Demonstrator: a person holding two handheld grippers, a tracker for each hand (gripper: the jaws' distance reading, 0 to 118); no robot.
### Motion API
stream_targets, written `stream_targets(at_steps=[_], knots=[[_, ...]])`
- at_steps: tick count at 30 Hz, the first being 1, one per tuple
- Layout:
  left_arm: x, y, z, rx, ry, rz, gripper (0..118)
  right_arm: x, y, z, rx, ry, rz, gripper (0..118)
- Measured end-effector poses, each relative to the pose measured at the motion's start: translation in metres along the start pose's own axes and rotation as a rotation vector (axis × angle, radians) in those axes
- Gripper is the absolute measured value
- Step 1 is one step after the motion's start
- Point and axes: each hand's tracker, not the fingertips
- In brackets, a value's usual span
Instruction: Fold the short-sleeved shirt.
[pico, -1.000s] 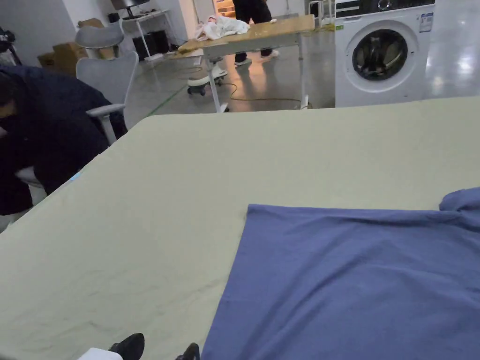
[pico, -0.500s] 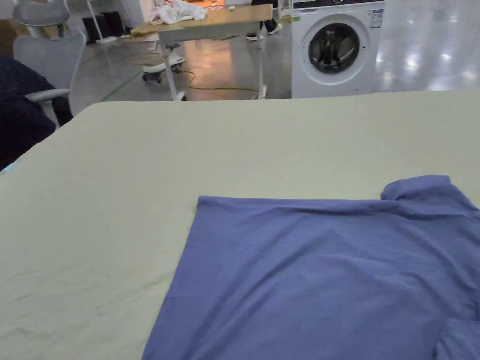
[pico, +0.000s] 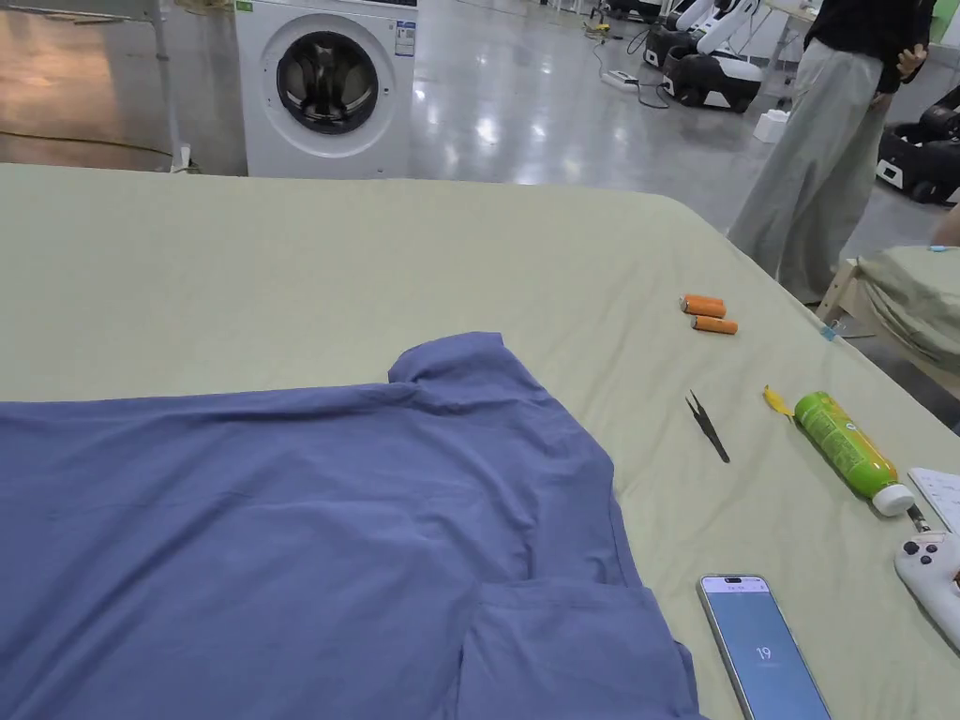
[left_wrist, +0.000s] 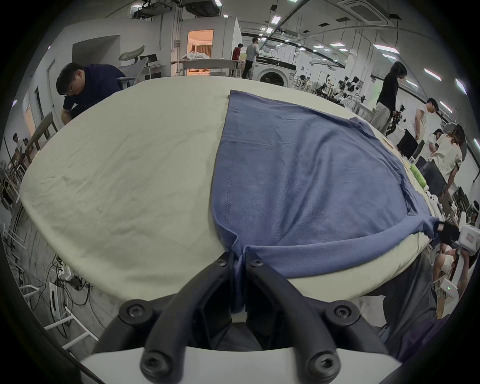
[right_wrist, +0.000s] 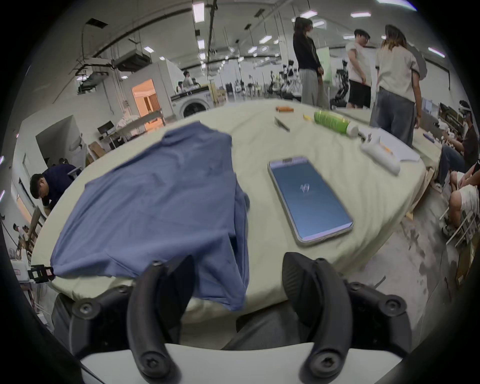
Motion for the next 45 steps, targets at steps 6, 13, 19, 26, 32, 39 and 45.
stream_targets(at_steps=[6,13,19,26,32,39,45], knots=[[0.004,-0.003,0.001,0.008,0.007,0.007,5,0.0,0.006,-0.006,-0.014,0.062,0.073,22],[0.007,0.005,0.014,0.023,0.006,0.004,5,-0.009,0.022,0.008,0.064,0.072,0.061,2],[0.009,0.052,0.04,0.192,-0.077,0.114,4,-0.018,0.069,0.012,0.155,0.11,0.049,2],[0.009,0.141,-0.01,0.218,-0.109,0.075,4,-0.039,0.147,-0.053,0.197,0.127,0.106,2],[0.016,0.201,-0.074,0.125,-0.091,0.052,4,-0.066,0.199,-0.122,0.116,0.083,0.166,2],[0.006,0.207,-0.108,0.127,-0.029,0.011,66,-0.067,0.2,-0.161,-0.029,0.081,0.179,58],[0.017,0.189,-0.034,0.335,-0.078,0.045,81,-0.064,0.189,-0.108,0.137,0.164,0.108,72]])
